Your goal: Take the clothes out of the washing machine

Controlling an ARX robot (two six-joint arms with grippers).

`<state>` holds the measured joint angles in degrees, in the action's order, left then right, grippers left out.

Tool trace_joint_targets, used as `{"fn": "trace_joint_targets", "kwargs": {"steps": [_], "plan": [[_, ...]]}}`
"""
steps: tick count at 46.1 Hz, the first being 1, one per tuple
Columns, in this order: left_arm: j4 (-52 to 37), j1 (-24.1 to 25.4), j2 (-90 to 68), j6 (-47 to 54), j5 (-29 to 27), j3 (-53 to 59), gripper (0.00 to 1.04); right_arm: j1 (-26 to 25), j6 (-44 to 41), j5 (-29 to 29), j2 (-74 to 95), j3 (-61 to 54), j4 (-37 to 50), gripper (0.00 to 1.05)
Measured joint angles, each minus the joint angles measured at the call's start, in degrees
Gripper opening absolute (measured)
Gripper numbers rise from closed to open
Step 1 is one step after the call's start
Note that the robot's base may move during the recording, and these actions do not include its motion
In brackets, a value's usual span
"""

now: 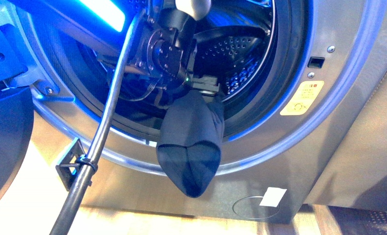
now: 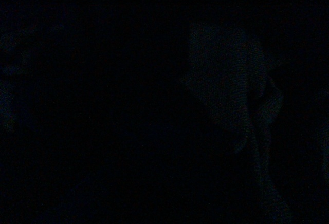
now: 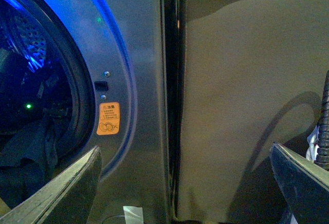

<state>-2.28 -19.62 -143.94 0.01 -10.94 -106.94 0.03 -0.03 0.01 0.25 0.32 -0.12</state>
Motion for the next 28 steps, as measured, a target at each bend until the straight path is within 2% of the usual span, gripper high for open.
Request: {"fn": "trace_joint_targets", "kwargs": {"steps": [10, 15, 28], "plan": [[-1.6, 0.83, 0.22, -0.13, 1.4, 1.6, 0.23, 0.0, 0.0, 0.0, 0.0, 0.0, 0.0, 0.97], [-3.89, 0.83, 1.6, -0.26, 3.19, 3.8, 0.09, 0.0, 0.0, 0.0, 0.0, 0.0, 0.0, 0.97], [-11.1, 0.52, 8.28, -0.63, 5.66, 14.78, 0.07, 0.0, 0.0, 0.0, 0.0, 0.0, 0.0, 0.97]]}}
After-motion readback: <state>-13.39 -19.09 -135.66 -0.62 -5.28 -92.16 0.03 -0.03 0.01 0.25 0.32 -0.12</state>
